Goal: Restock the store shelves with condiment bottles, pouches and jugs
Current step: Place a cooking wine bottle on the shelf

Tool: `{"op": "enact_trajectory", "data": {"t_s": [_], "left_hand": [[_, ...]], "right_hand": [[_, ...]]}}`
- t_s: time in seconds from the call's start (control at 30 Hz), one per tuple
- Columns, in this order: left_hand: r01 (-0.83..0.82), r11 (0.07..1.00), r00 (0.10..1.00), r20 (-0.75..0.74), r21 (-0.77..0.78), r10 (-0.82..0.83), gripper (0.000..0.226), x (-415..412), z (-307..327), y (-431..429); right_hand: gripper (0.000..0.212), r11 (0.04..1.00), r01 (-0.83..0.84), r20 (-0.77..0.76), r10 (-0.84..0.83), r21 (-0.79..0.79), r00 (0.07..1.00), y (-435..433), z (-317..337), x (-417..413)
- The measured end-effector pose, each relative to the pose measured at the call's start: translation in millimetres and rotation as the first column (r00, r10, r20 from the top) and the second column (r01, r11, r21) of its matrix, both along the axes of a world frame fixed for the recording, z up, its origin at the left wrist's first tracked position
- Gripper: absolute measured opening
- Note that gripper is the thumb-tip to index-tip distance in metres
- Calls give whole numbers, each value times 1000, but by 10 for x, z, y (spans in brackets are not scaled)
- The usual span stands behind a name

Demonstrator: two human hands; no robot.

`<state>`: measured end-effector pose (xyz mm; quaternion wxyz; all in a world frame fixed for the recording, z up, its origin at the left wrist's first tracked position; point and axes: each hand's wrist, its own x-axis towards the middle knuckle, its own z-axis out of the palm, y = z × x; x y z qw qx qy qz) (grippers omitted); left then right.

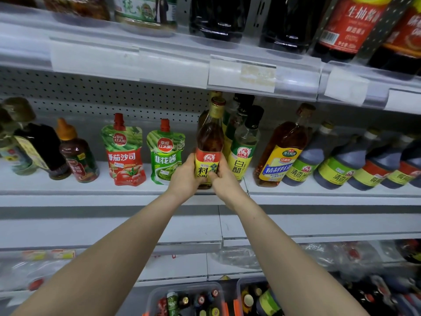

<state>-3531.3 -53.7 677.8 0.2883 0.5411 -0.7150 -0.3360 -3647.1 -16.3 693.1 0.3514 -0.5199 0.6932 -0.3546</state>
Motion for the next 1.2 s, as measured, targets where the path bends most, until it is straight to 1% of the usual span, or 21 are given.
{"op": "enact_trajectory", "data": {"t_s": [0.2,0.37,0.53,0.67,0.73,0.83,0.9,0.97,1.03,1.2], "left_hand": [[-46,999,998,30,-2,46,53,-48,-29,-32],[-70,997,997,35,-22,71,50,-75,-56,-6],[-95,995,993,65,-34,97,49,-95,-46,11],[-107,994,991,76,-38,110,47,-96,-27,39],[-107,993,991,77,-44,110,48,-74,-52,101],[-148,988,988,28,-46,149,56,-59,-127,307],[-196,978,979,-63,-65,192,54,-85,-168,504],[-225,972,967,-134,-66,215,52,-117,-203,693],[-237,970,962,-148,-48,227,51,-150,-246,883],[-257,966,960,-115,0,255,42,-180,-476,1391]], "right_hand": [[62,999,40,-31,-41,-16,999,-49,-15,45],[64,998,59,-59,-61,-39,996,-13,-48,88],[69,999,18,-59,-20,-31,998,120,-66,66],[72,999,-34,-67,35,11,997,241,-62,-2],[70,998,-65,-83,66,17,994,328,-83,-49],[70,992,-122,-98,123,19,988,491,-136,-132],[70,989,-145,-88,147,27,985,594,-196,-206],[65,988,-150,-87,153,39,984,682,-265,-267],[61,986,-165,-84,168,37,982,786,-340,-319],[60,967,-251,-54,254,50,966,1113,-586,-410]]}}
